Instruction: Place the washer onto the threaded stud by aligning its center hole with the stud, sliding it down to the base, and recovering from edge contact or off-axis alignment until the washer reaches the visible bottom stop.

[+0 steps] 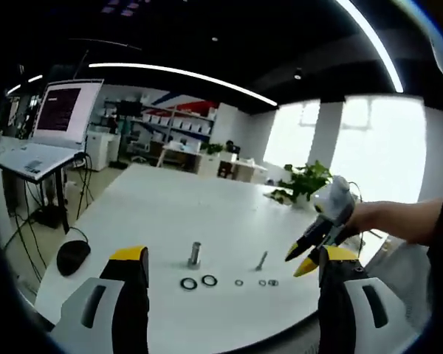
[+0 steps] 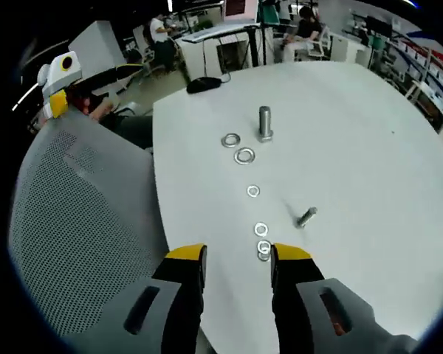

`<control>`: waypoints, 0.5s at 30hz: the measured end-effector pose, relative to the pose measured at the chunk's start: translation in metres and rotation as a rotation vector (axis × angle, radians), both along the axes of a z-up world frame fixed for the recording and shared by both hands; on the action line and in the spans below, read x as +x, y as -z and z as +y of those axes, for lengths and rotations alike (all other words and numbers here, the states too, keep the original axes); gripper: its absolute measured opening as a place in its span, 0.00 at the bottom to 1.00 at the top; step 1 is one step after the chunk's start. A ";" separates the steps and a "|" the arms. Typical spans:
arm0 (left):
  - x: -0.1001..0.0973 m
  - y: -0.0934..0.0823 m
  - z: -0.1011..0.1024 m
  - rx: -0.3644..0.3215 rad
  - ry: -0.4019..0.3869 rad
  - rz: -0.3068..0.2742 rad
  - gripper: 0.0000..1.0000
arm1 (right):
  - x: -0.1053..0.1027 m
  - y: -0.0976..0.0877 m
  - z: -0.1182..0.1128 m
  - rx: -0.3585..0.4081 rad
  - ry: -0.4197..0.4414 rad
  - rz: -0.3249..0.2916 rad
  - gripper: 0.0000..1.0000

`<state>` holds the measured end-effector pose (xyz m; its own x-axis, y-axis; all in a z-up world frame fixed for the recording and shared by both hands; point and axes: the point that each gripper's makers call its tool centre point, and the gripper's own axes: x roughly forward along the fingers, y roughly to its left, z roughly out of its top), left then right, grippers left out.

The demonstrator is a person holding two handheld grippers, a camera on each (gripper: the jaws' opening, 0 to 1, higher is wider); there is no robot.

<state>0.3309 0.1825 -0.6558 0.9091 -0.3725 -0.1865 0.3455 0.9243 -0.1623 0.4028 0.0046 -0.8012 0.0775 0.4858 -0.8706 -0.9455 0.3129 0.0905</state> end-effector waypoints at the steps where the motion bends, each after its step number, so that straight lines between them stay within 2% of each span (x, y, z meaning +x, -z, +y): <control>1: 0.001 0.005 -0.004 0.055 0.018 0.029 0.95 | 0.001 0.003 -0.002 -0.016 -0.007 0.000 0.34; 2: 0.002 0.004 -0.009 0.062 0.034 0.036 0.95 | 0.002 0.007 -0.005 -0.045 -0.009 0.007 0.34; 6: 0.011 -0.012 -0.013 0.020 0.049 0.011 0.90 | 0.007 0.012 -0.005 -0.074 -0.027 0.007 0.33; 7: 0.013 -0.010 -0.012 0.023 0.048 0.012 0.87 | 0.008 0.013 -0.004 -0.076 -0.025 0.013 0.33; 10: 0.015 0.010 -0.005 0.058 0.047 0.069 0.81 | 0.010 0.020 -0.001 -0.086 -0.029 0.026 0.33; 13: 0.014 0.010 -0.006 0.038 0.050 0.075 0.78 | 0.012 0.031 -0.001 -0.117 -0.050 0.027 0.32; 15: 0.012 0.017 -0.007 0.076 0.062 0.087 0.74 | 0.014 0.041 -0.003 -0.142 -0.070 0.020 0.31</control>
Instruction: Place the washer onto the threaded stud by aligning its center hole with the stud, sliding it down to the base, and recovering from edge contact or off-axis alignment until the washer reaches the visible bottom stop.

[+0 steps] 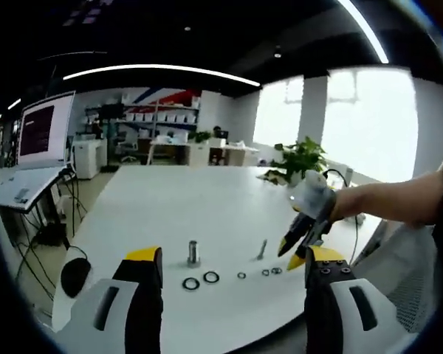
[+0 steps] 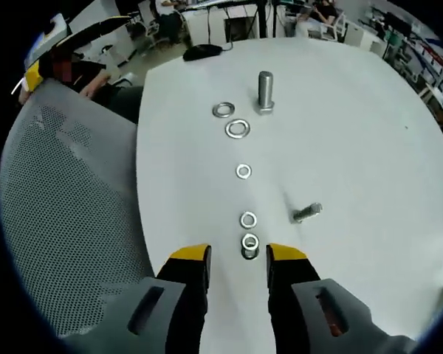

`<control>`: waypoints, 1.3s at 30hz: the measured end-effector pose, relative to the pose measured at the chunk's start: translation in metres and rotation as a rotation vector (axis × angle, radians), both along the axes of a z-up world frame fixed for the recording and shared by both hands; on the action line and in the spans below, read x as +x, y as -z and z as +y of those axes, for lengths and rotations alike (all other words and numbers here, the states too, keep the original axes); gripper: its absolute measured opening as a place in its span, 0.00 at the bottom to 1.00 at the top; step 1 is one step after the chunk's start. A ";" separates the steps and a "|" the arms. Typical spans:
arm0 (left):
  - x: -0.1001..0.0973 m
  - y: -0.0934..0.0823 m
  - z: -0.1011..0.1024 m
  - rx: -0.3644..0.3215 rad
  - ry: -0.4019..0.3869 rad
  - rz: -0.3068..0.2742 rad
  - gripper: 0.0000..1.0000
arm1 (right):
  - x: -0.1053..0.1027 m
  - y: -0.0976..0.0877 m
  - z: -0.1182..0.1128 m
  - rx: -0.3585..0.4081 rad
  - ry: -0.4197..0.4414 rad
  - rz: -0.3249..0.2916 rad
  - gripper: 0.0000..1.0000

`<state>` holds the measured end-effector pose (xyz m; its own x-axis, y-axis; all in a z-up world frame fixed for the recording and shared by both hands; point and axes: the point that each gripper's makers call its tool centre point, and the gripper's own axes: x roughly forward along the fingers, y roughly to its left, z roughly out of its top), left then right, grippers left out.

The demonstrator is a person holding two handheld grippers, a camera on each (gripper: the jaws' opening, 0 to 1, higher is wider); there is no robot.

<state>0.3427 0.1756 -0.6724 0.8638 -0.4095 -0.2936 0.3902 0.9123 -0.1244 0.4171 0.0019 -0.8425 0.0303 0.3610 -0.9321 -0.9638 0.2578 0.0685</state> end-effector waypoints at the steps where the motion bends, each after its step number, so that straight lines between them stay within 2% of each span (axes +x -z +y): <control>1: -0.001 0.003 0.000 0.012 0.004 0.015 0.71 | 0.001 0.004 0.000 -0.001 -0.001 -0.005 0.30; 3: -0.002 0.003 -0.001 0.014 0.013 0.018 0.65 | 0.001 0.012 -0.003 -0.005 -0.001 -0.008 0.30; 7: -0.001 0.005 0.003 0.010 -0.002 0.021 0.64 | -0.001 0.019 -0.005 0.012 -0.022 -0.025 0.30; 16: -0.001 0.009 0.003 0.009 -0.001 0.044 0.53 | 0.012 0.020 -0.002 0.003 -0.052 -0.079 0.26; 20: -0.001 0.010 0.003 0.004 -0.002 0.052 0.52 | 0.013 0.024 -0.004 -0.037 -0.108 -0.087 0.26; 28: -0.001 0.011 0.000 -0.002 0.005 0.053 0.46 | 0.010 0.024 0.001 -0.004 -0.094 -0.070 0.26; 35: -0.002 0.013 0.000 0.008 0.004 0.066 0.44 | 0.015 0.024 0.000 0.019 -0.054 -0.078 0.21; 39: -0.003 0.013 0.000 0.005 0.003 0.065 0.44 | 0.015 0.025 -0.002 0.013 -0.053 -0.083 0.15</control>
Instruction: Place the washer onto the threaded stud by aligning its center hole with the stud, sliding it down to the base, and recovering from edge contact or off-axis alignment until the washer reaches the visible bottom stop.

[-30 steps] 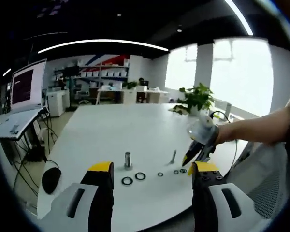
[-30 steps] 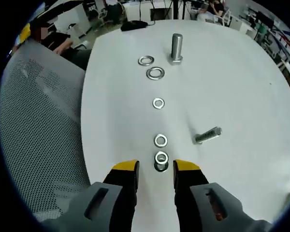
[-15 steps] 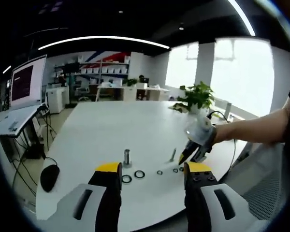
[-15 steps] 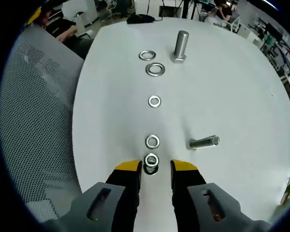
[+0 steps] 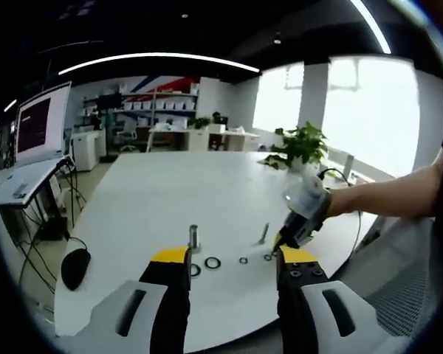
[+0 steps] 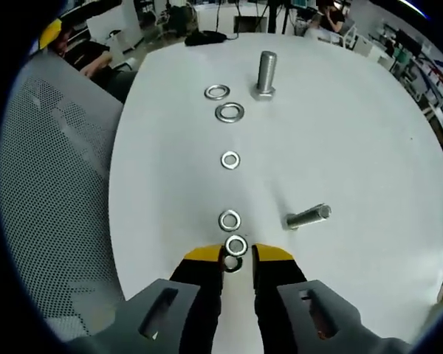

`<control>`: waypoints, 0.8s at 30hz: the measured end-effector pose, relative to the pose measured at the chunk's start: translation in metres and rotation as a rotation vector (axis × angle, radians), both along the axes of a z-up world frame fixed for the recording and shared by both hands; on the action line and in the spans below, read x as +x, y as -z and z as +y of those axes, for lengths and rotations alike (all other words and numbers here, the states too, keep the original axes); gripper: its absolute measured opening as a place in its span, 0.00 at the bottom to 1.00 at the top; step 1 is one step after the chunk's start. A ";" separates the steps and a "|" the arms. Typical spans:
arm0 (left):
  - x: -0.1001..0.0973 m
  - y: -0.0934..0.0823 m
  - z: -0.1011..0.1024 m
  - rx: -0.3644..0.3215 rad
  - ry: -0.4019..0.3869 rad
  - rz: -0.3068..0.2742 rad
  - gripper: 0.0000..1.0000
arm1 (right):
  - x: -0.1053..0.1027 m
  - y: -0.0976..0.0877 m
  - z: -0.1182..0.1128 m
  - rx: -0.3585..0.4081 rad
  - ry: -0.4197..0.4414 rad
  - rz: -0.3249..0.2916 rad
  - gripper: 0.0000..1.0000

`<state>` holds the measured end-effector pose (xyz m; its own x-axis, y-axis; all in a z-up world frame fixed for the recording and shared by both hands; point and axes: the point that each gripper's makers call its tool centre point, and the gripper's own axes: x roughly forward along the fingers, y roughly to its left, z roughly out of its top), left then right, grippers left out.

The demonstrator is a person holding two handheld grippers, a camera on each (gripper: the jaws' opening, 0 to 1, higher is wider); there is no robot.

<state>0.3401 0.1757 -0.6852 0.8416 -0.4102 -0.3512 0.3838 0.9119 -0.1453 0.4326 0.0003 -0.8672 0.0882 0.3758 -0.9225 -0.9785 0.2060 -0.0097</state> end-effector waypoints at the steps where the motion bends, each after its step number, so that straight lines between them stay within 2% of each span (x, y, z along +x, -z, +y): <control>1: 0.000 0.000 0.000 -0.001 0.000 0.000 0.44 | 0.000 0.000 0.000 0.002 0.004 0.000 0.15; 13: -0.001 0.000 -0.001 -0.003 -0.002 0.005 0.41 | 0.000 0.000 0.001 0.019 -0.010 -0.001 0.15; 18: -0.001 -0.001 -0.002 -0.013 -0.005 -0.001 0.40 | 0.000 0.000 0.004 0.049 -0.006 -0.001 0.17; 24: -0.003 0.004 -0.006 0.006 0.016 0.030 0.38 | 0.000 0.000 0.004 0.057 0.002 -0.003 0.17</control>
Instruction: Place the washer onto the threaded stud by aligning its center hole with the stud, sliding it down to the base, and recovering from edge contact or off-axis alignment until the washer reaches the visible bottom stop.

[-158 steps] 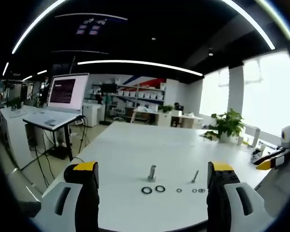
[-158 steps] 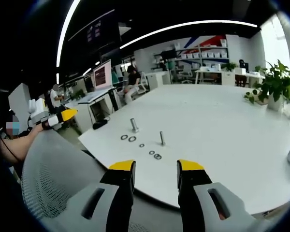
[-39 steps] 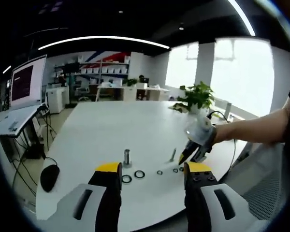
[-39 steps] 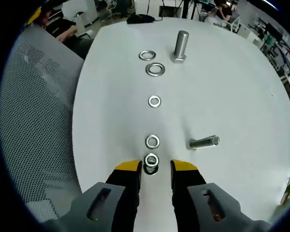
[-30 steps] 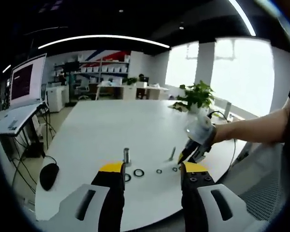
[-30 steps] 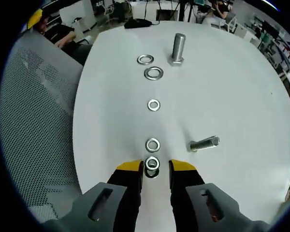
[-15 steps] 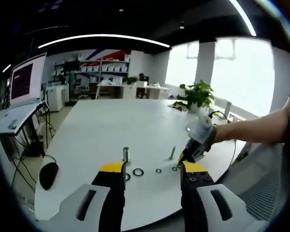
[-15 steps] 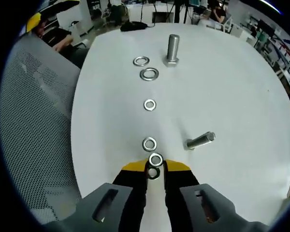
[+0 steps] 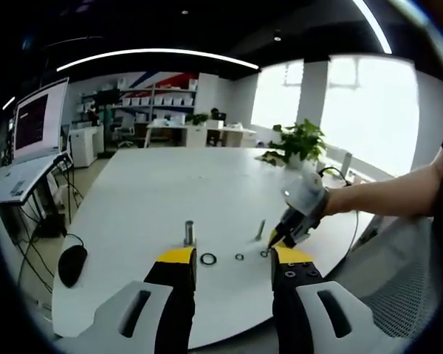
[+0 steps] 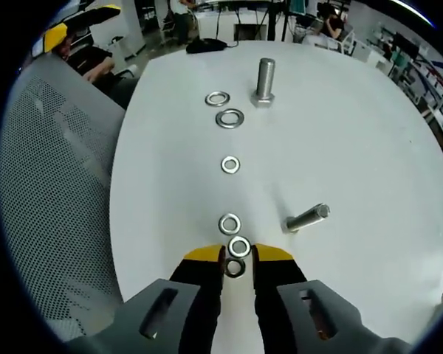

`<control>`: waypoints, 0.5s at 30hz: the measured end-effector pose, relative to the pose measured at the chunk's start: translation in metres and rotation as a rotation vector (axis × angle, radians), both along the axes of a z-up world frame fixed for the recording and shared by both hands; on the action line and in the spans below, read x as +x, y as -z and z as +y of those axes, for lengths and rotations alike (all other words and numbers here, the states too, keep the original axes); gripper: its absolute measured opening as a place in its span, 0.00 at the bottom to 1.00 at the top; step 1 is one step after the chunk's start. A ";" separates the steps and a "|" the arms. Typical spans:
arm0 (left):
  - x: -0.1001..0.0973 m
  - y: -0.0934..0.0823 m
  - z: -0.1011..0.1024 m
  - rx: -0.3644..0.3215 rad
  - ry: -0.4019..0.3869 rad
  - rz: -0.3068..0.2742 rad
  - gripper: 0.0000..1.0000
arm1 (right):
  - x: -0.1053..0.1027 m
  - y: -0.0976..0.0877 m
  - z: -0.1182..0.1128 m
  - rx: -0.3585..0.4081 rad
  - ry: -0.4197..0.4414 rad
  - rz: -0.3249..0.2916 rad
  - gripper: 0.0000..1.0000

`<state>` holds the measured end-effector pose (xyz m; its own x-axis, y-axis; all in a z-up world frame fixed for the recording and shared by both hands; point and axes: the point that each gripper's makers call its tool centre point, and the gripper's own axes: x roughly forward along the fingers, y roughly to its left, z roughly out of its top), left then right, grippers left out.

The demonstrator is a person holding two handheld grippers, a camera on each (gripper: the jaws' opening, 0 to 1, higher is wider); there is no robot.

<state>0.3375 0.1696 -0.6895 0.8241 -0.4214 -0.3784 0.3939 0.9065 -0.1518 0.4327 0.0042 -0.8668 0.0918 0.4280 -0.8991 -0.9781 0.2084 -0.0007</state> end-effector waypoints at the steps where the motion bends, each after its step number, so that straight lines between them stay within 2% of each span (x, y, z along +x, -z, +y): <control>1: 0.000 0.000 0.000 0.001 0.000 0.001 0.38 | 0.000 0.000 0.000 -0.002 0.001 -0.004 0.16; 6: 0.002 -0.005 0.002 -0.016 -0.014 -0.021 0.39 | 0.002 0.000 0.003 -0.002 0.005 -0.011 0.14; 15: 0.001 -0.003 0.001 -0.014 -0.010 -0.011 0.38 | 0.001 -0.002 0.003 0.018 0.045 0.017 0.14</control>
